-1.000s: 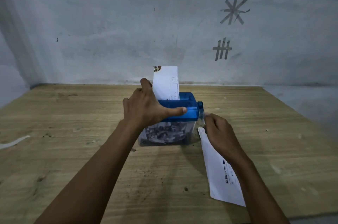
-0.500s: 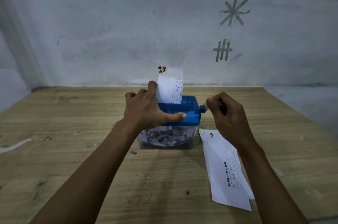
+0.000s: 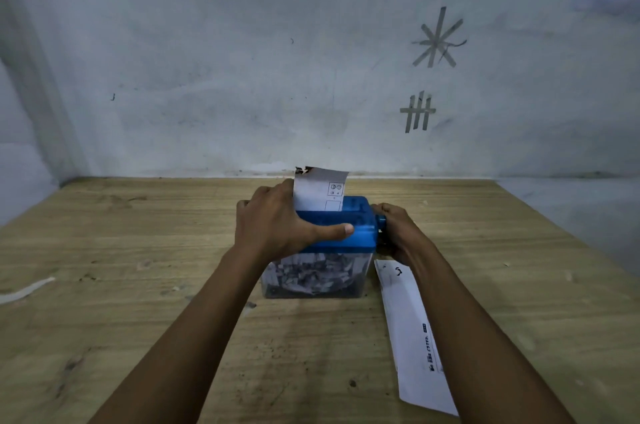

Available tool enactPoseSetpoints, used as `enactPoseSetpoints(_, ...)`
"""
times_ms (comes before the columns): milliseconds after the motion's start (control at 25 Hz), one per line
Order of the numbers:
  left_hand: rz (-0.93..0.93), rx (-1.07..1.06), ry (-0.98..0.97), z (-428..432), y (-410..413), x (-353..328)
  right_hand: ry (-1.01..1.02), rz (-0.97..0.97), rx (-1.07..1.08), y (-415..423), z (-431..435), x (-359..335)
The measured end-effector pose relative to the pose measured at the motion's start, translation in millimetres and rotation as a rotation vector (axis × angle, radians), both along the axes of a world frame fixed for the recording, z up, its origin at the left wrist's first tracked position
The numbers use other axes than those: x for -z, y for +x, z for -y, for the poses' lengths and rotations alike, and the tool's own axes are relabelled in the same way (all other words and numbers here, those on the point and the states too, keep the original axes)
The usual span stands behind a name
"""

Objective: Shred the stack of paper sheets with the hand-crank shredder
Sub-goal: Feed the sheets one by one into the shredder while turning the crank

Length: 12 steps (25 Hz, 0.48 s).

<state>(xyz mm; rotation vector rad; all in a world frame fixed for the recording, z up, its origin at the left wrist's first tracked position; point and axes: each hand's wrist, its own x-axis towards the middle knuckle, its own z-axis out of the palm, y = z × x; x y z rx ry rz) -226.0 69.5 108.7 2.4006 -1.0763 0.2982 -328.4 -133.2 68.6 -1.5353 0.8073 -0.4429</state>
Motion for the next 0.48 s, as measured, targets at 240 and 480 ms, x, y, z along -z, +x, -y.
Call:
enactPoseSetpoints(240, -0.077, -0.041, -0.012, 0.0, -6.0, -3.9, -0.240, -0.078, 0.061, -22.8, -28.1, 15.8)
enactPoseSetpoints(480, -0.052, -0.044, 0.020, -0.1, -9.4, -4.8, -0.584, -0.044, 0.039, -86.6, -69.9, 6.6)
